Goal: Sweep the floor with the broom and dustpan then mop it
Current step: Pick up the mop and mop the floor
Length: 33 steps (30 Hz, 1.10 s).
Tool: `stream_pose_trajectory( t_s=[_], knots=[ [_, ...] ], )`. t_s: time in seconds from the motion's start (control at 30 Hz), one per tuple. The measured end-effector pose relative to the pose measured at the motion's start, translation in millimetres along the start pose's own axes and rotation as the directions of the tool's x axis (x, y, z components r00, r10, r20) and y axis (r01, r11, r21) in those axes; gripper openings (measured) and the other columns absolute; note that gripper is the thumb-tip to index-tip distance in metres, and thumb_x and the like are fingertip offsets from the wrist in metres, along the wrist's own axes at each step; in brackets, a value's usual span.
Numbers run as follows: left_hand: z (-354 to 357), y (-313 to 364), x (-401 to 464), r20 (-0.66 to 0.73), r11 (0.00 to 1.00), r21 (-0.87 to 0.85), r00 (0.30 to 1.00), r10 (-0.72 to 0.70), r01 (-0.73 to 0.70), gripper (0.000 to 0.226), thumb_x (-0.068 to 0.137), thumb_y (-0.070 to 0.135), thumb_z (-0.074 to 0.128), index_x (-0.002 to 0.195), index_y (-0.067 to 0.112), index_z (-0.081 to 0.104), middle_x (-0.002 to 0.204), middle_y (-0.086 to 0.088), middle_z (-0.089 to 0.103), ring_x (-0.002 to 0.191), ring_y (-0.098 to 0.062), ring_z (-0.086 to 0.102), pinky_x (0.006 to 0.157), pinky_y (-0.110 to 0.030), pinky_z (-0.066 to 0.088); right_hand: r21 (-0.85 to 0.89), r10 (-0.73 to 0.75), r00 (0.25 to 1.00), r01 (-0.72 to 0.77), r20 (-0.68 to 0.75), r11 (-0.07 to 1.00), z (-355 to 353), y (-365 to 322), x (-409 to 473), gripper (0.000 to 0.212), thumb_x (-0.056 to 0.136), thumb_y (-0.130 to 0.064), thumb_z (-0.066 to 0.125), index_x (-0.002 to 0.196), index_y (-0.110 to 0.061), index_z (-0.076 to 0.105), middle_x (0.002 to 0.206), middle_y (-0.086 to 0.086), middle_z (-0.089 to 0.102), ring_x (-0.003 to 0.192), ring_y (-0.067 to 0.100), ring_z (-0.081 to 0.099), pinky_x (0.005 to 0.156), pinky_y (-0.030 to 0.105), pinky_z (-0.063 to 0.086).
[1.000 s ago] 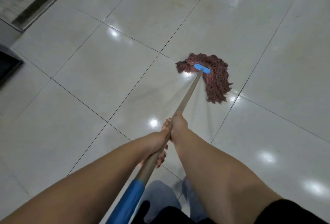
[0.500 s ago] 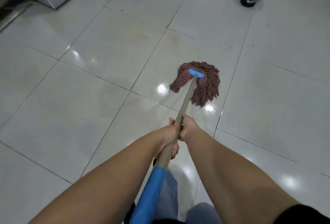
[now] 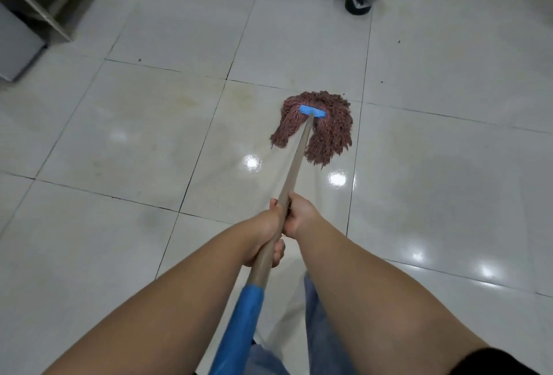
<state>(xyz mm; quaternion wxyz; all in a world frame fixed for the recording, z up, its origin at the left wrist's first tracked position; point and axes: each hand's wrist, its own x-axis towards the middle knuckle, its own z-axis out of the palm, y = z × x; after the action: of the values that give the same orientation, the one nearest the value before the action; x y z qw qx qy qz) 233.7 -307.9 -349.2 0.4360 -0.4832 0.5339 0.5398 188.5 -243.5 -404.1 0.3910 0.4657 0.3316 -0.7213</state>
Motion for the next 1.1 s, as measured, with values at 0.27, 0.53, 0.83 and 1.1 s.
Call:
stream_pose_trajectory(
  t_s=[0.27, 0.53, 0.83, 1.1],
  knots=[
    [41, 153, 54, 0.074, 0.999, 0.03, 0.997, -0.038, 0.035, 0.069, 0.081, 0.076, 0.028, 0.07, 0.01, 0.042, 0.038, 0.0, 0.036, 0.026, -0.009, 0.034, 0.033, -0.012, 0.036, -0.041, -0.037, 0.994, 0.033, -0.101, 0.999, 30, -151, 73, 0.032, 0.101, -0.025, 0.042, 0.076, -0.006, 0.049, 0.067, 0.008, 0.053, 0.057, 0.014, 0.052, 0.044, 0.026, 0.048],
    [55, 214, 100, 0.103, 1.0, 0.005, 0.995, -0.013, 0.013, 0.066, 0.082, 0.075, 0.028, 0.065, 0.012, 0.038, 0.038, 0.0, 0.036, 0.026, -0.008, 0.034, 0.032, -0.012, 0.034, -0.147, -0.09, 0.99, 0.074, -0.106, 0.986, 43, -217, 113, 0.034, 0.101, -0.026, 0.042, 0.075, -0.006, 0.049, 0.067, 0.009, 0.053, 0.056, 0.016, 0.052, 0.07, 0.033, 0.048],
    [31, 70, 58, 0.137, 0.991, 0.025, 0.982, -0.13, 0.128, 0.071, 0.075, 0.083, 0.027, 0.058, 0.015, 0.037, 0.037, 0.002, 0.035, 0.026, -0.009, 0.033, 0.032, -0.011, 0.032, -0.214, 0.031, 0.997, -0.047, -0.076, 0.976, -12, -93, 73, 0.034, 0.099, -0.028, 0.047, 0.077, -0.002, 0.048, 0.07, 0.013, 0.054, 0.059, 0.021, 0.054, 0.071, 0.035, 0.047],
    [67, -136, -15, 0.088, 0.99, 0.042, 0.986, -0.139, 0.136, 0.068, 0.076, 0.081, 0.028, 0.061, 0.016, 0.035, 0.041, 0.001, 0.038, 0.029, -0.01, 0.033, 0.034, -0.013, 0.034, -0.175, 0.031, 0.999, -0.036, -0.031, 0.984, -123, 41, 3, 0.038, 0.099, -0.039, 0.038, 0.078, -0.007, 0.044, 0.069, 0.009, 0.048, 0.055, 0.019, 0.05, 0.051, 0.031, 0.047]
  ],
)
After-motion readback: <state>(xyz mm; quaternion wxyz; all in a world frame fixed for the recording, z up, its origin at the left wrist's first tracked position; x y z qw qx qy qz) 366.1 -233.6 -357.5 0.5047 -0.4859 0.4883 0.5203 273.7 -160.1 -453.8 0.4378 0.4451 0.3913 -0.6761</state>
